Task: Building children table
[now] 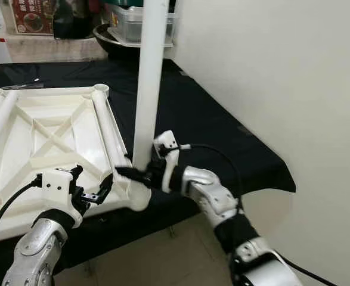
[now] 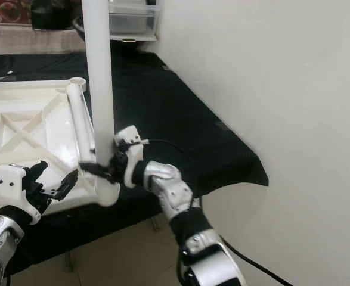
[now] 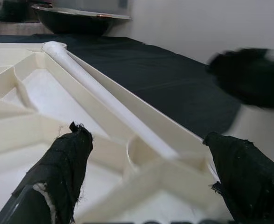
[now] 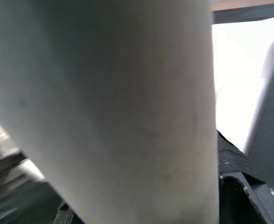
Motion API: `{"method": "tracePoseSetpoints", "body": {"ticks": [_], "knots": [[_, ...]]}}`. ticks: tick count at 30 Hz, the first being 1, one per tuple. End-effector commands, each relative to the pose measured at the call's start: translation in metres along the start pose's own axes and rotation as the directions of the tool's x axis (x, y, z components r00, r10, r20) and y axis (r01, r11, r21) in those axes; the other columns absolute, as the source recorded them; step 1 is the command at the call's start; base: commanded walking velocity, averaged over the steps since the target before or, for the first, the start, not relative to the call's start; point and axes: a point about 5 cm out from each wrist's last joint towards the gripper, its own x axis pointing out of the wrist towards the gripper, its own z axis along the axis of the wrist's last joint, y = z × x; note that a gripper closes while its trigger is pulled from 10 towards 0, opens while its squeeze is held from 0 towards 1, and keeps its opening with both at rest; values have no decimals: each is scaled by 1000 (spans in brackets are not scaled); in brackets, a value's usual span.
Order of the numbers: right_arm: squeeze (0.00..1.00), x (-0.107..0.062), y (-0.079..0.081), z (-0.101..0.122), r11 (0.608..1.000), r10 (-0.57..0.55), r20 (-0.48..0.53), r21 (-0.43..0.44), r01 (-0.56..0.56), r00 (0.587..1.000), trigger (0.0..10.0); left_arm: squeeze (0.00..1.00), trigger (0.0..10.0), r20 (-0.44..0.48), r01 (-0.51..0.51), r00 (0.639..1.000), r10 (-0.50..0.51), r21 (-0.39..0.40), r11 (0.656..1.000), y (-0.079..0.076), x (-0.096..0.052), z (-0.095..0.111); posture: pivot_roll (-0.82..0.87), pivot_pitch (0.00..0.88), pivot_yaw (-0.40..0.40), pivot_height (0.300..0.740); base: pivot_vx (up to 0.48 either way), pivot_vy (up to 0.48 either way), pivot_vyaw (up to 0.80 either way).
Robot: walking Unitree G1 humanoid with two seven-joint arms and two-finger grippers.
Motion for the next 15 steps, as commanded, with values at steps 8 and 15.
{"method": "tracePoseSetpoints", "body": {"ticks": [8,15], "knots": [[0,-42,-53,-31,683,-710,-181,56,728,680,0,0,10000,-3,1,1000,-1,-11,1000,-1,-3,-2,203,0,-161,740,0,0,0],[1000,-15,-21,-15,893,-431,-35,126,432,902,10000,0,10000,-9,7,1000,-7,-10,1000,-1,-2,-3,203,0,-158,740,0,0,0]]}}
